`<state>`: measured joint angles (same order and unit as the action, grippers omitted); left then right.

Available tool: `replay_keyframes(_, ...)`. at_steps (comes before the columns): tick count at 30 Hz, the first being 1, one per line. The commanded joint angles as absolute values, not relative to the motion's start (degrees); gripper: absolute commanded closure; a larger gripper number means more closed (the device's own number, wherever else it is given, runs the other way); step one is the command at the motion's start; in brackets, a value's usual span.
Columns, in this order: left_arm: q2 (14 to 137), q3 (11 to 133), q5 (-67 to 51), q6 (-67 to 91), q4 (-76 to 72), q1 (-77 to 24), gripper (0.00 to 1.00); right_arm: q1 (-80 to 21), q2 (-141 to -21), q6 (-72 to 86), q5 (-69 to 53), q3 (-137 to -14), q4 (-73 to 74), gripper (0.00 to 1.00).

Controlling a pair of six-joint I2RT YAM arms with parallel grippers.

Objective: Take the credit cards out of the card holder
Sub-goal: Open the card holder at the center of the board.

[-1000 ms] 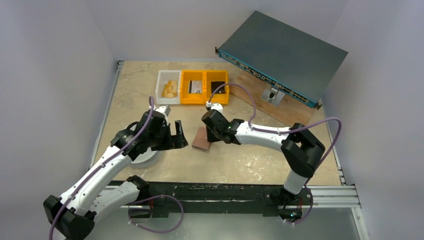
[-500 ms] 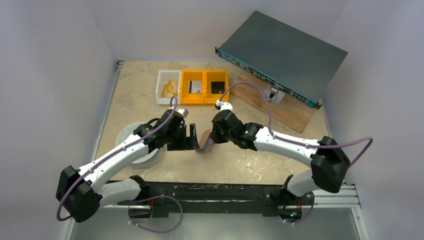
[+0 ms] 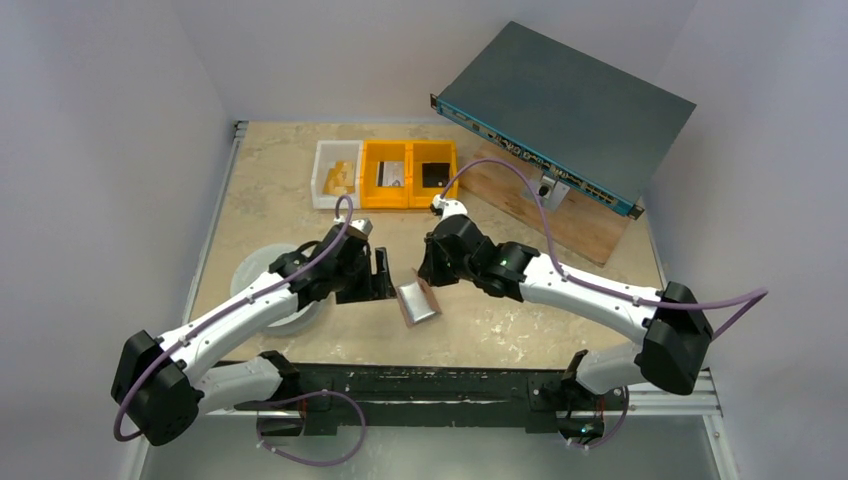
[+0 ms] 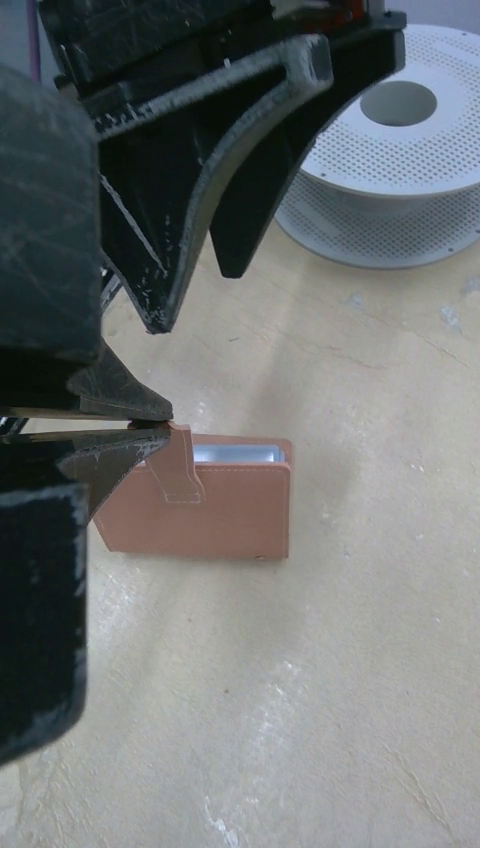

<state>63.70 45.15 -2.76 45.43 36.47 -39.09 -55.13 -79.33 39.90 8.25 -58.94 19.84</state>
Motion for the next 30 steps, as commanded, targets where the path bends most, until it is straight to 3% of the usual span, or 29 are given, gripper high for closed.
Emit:
replay_keyframes(1, 62.1, 43.9, -1.3, 46.5, 34.8, -39.3, 0.31, -56.6, -76.3, 41.4, 6.4, -62.4, 21.3, 1.0)
replay_keyframes(7, 61.7, 42.5, -1.1, 47.1, 34.5, -39.3, 0.36, -58.5, -73.3, 44.0, 9.9, -61.6, 26.1, 1.0)
replay_keyframes(21, 63.3, 41.6, -3.8, 47.1, 32.6, -40.3, 0.53, -55.5, -66.4, 51.6, 18.0, -41.5, 32.3, 1.0)
replay_keyframes(30, 69.2, 43.5, -4.1, 48.1, 30.3, -43.9, 0.6, -47.6, -72.1, 47.8, 16.9, -35.8, 21.5, 1.0)
